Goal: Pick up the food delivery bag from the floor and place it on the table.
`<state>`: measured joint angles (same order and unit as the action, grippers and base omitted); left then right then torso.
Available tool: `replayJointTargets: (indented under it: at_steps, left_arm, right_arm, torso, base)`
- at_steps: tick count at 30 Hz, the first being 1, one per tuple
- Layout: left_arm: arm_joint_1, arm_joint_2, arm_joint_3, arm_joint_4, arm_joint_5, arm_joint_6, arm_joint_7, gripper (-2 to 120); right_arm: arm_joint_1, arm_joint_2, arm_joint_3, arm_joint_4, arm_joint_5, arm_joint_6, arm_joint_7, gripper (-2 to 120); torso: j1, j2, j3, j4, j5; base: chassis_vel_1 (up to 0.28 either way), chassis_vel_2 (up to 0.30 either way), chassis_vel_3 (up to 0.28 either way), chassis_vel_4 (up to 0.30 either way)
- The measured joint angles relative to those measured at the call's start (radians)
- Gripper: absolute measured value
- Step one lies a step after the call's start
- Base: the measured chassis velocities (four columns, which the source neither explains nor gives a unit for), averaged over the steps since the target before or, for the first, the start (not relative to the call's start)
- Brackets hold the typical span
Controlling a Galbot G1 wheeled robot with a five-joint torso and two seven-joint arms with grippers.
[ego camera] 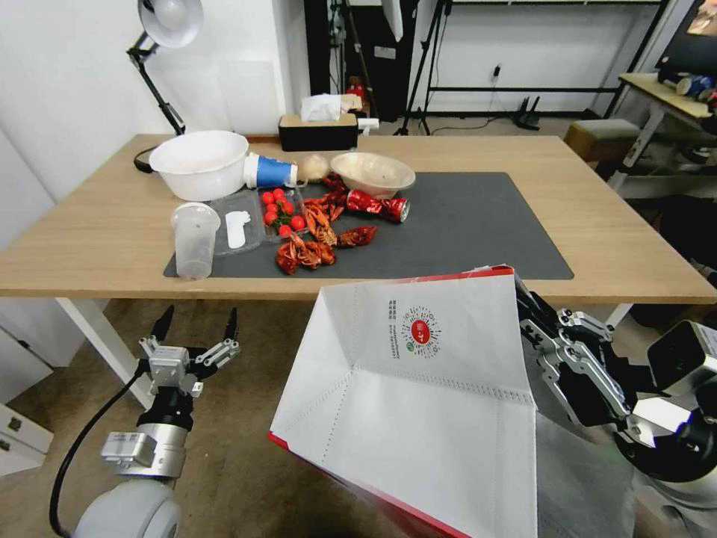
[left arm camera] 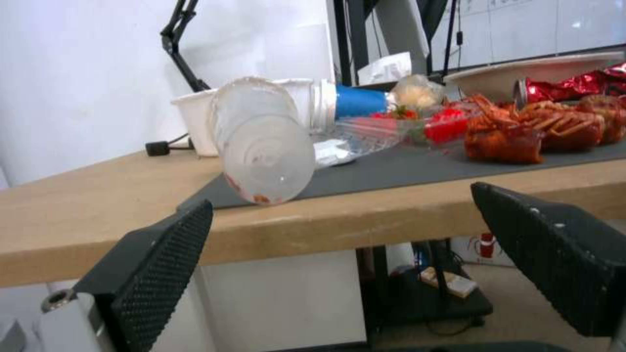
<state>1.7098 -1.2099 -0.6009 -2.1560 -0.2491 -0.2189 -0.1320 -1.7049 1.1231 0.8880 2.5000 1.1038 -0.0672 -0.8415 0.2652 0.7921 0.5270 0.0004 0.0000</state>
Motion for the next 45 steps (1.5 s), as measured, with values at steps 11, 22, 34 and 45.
replayJointTargets:
  at_steps: [11,22,34,45]
  left_arm:
    - [0.001,-0.003,0.0,0.003,0.01,-0.004,-0.001,99]
    - [0.003,-0.005,0.0,0.007,0.018,-0.011,-0.003,99]
    - [-0.009,-0.001,0.003,0.024,0.018,-0.012,-0.01,99]
    - [-0.012,0.001,0.01,0.019,0.013,-0.017,0.015,101]
  right_arm:
    - [-0.001,-0.008,0.003,0.0,0.005,-0.001,0.0,0]
    - [0.002,-0.013,0.007,0.0,0.009,0.001,-0.002,0]
    - [0.009,-0.016,0.007,0.0,0.009,0.002,0.0,0]
    - [0.012,-0.01,0.007,0.0,0.006,0.002,-0.001,0]
  torso:
    - [0.02,0.048,0.028,0.0,-0.0001]
    - [0.043,0.1,0.058,0.0,0.0]
    - [0.066,0.154,0.088,0.0,0.0]
    - [0.081,0.188,0.107,0.0,-0.0001]
  base:
    - [0.0,0.0,0.0,0.0]
    - [0.0,0.0,0.0,0.0]
    - [0.0,0.0,0.0,0.0]
    - [0.0,0.0,0.0,0.0]
